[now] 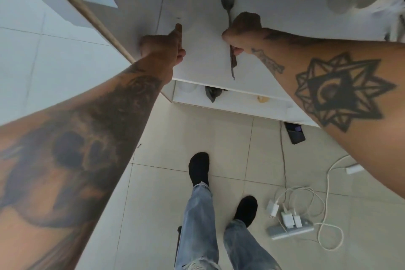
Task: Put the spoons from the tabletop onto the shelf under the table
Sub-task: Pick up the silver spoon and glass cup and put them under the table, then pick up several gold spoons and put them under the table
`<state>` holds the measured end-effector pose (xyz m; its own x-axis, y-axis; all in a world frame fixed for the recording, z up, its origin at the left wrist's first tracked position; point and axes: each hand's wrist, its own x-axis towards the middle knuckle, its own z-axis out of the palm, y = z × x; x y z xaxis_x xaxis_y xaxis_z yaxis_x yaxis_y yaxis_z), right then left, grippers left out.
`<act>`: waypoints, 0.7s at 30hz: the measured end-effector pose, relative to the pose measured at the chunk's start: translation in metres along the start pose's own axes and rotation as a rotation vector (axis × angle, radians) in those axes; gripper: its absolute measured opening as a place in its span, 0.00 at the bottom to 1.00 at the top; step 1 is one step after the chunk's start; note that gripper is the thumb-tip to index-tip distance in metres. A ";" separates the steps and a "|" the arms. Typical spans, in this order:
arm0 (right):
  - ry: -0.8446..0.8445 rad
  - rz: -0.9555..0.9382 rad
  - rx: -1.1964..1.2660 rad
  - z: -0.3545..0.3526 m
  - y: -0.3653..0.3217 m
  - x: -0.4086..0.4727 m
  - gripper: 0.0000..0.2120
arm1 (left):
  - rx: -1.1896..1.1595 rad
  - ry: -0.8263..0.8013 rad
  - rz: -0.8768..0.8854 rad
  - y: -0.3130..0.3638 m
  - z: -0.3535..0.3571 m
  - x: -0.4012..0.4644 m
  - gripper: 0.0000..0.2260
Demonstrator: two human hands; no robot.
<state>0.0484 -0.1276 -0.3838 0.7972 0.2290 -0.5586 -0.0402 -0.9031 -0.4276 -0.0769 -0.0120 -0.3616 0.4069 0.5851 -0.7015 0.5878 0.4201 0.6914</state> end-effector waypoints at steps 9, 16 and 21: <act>-0.074 0.050 -0.067 -0.029 0.047 -0.083 0.11 | 0.017 0.092 -0.027 -0.023 -0.028 -0.056 0.13; -0.164 0.270 0.178 -0.090 0.175 -0.227 0.09 | 0.251 0.180 0.114 -0.058 -0.074 -0.195 0.14; -0.045 0.324 0.269 -0.168 0.235 -0.309 0.07 | 0.402 0.208 0.274 -0.029 -0.077 -0.290 0.11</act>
<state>-0.1065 -0.4712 -0.1922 0.6908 -0.0297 -0.7224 -0.4448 -0.8052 -0.3922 -0.2660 -0.1401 -0.1649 0.4599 0.7789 -0.4264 0.7175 -0.0430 0.6952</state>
